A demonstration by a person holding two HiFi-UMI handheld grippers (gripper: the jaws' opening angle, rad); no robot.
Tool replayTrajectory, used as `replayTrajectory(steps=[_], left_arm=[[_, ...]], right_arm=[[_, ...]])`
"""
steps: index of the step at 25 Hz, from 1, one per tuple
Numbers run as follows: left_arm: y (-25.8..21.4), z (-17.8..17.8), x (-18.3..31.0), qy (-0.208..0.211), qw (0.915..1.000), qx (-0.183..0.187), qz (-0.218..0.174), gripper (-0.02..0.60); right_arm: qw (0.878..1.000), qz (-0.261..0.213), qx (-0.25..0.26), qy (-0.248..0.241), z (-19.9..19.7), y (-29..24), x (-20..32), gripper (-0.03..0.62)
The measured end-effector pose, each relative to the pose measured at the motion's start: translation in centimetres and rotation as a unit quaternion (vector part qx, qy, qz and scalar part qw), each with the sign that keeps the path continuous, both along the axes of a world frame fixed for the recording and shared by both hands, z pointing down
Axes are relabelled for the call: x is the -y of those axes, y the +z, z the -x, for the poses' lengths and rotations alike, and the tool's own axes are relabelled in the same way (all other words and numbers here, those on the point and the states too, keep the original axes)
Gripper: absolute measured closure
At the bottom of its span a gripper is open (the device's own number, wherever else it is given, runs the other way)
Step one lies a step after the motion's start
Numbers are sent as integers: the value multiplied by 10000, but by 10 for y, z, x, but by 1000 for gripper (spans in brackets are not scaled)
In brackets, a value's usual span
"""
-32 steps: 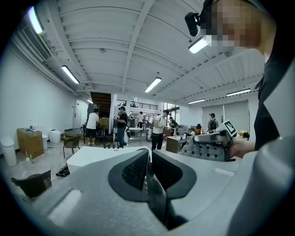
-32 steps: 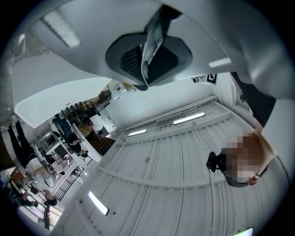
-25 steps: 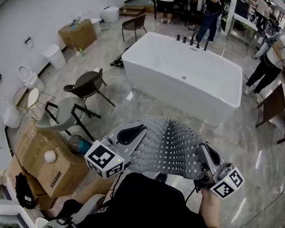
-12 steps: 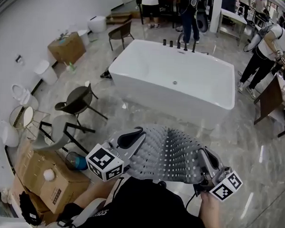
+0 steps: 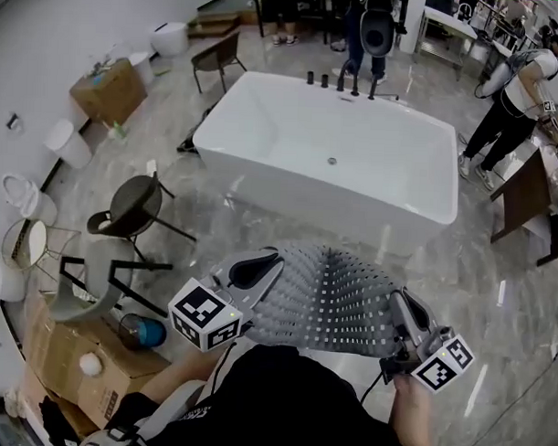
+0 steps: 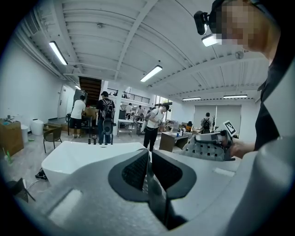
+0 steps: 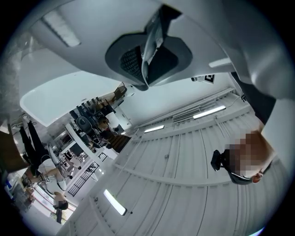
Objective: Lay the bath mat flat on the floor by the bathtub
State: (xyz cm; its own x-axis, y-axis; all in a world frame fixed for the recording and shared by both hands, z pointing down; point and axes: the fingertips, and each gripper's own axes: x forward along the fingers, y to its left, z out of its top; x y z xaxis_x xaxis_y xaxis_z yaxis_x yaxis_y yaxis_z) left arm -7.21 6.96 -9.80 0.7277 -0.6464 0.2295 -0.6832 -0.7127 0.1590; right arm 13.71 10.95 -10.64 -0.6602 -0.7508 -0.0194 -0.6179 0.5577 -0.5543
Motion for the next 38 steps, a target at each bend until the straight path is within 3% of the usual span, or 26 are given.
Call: replayTrajectory(steps=[8, 12, 16, 20, 28, 38], left_arm=[[6, 15, 67, 408, 9988, 232, -125, 552], [16, 11, 91, 571, 9976, 398, 64, 552], [12, 1, 103, 639, 9963, 561, 110, 552], [9, -16, 105, 613, 9970, 448, 159, 552], [80, -33, 86, 207, 9967, 273, 739, 557], [172, -47, 109, 161, 9946, 478, 902, 557]], right_arm=[[9997, 95, 24, 205, 18, 16, 61, 576], [9989, 386, 85, 236, 16, 34, 79, 576], [9985, 541, 117, 57, 10, 41, 91, 576], [9989, 394, 172, -207, 2, 39, 96, 576], [9967, 709, 234, -310, -14, 92, 82, 576], [9908, 1310, 154, -292, -18, 174, 113, 576]])
